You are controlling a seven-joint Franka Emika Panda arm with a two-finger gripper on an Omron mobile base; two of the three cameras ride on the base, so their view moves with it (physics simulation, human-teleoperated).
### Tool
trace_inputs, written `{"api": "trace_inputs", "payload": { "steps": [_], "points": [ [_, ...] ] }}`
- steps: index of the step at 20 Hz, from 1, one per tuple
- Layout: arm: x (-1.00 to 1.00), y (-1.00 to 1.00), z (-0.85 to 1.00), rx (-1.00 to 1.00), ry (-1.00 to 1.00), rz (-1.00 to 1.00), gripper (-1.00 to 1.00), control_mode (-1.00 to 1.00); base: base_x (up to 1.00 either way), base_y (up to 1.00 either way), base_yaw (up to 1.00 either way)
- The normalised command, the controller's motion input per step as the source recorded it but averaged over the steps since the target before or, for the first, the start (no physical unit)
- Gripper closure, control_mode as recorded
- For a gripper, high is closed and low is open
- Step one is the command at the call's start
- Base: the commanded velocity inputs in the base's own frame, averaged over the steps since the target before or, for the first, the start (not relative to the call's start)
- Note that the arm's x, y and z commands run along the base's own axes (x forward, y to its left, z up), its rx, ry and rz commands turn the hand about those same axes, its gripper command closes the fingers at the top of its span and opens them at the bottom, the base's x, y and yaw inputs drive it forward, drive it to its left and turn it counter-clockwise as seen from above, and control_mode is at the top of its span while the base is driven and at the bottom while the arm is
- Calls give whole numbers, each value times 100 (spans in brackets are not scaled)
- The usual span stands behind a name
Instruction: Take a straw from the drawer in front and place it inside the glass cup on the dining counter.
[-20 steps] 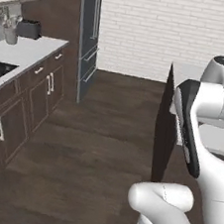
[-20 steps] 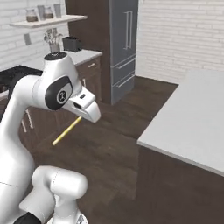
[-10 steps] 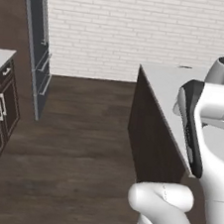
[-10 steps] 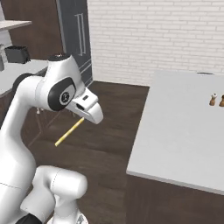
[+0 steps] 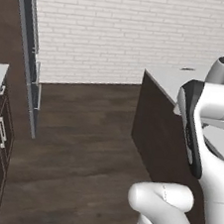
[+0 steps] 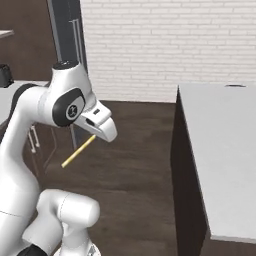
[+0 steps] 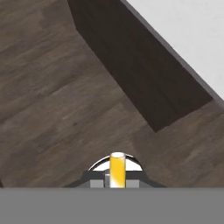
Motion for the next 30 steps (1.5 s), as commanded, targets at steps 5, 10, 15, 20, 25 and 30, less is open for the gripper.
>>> {"api": "trace_inputs", "payload": {
  "steps": [5,10,15,20,25,30],
  "points": [
    [0,0,0,0,0,0,100,100,100,48,-18],
    [0,0,0,0,0,0,100,100,100,37,-11],
    [0,0,0,0,0,0,100,100,100,44,-10],
    [0,0,0,0,0,0,100,100,100,50,-11],
    [0,0,0,0,0,0,100,100,100,43,-12],
    [0,0,0,0,0,0,100,100,100,36,-15]
  ]
}}
